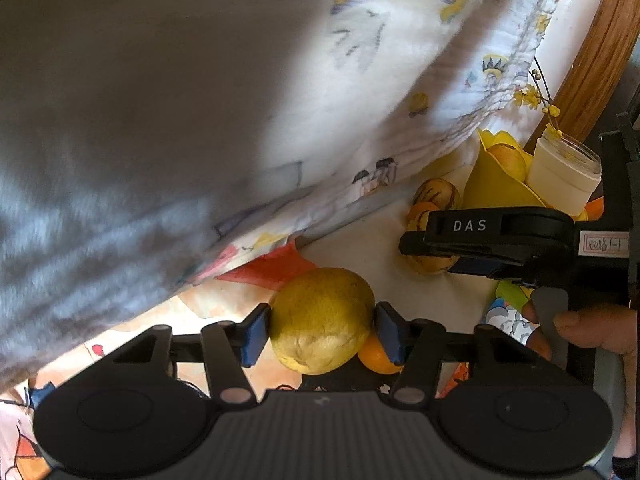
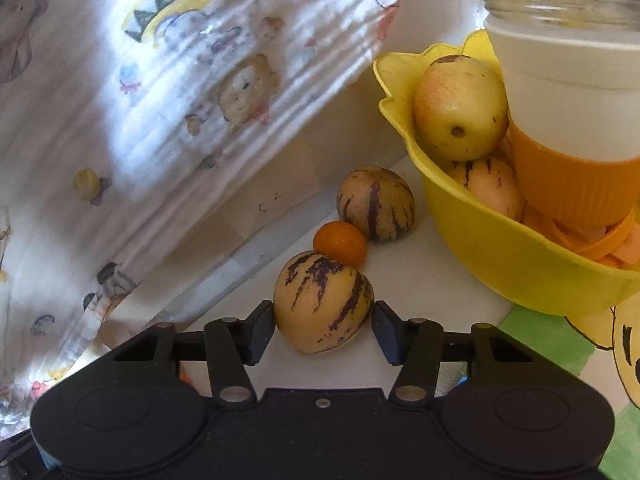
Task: Organize fruits
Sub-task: 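Grasp the green pear with the left tool while the right tool grasps a striped pepino, then carry the pear and striped pepino onto the metal tray with both tools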
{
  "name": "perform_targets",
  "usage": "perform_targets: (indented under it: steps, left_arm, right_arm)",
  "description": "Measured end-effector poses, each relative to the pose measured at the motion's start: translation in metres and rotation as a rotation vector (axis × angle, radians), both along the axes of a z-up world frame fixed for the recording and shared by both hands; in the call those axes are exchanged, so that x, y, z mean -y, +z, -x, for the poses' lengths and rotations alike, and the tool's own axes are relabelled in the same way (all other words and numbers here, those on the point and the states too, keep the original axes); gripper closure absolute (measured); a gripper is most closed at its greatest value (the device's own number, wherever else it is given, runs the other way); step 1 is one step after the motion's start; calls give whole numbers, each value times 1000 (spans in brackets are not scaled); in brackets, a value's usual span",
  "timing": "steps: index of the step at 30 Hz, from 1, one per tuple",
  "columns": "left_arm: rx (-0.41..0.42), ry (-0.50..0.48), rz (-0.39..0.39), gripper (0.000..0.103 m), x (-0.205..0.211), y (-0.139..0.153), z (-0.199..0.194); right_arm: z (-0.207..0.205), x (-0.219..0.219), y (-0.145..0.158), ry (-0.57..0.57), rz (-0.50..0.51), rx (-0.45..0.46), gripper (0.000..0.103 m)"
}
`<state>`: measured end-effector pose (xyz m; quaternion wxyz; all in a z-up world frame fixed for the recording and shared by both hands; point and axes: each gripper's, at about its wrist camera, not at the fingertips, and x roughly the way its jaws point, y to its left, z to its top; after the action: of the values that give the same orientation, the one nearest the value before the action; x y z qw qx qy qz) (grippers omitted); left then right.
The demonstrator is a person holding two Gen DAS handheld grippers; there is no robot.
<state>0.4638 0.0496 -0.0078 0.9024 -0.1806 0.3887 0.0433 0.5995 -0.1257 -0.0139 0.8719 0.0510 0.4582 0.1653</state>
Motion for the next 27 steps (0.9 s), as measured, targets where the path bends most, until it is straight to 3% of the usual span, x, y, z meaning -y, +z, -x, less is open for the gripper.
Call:
perform_targets:
  steps: [11, 19, 27]
  left_arm:
    - [-4, 3, -3, 43, 0, 4, 11]
    - [31, -31, 8, 43, 2, 18, 32]
    - [75, -101, 21, 43, 10, 41, 63]
  right_arm:
    - [20, 20, -5, 23, -34, 28, 49]
    - [49, 35, 23, 33, -87, 74, 49]
    - [109, 66, 66, 12, -128, 131, 49]
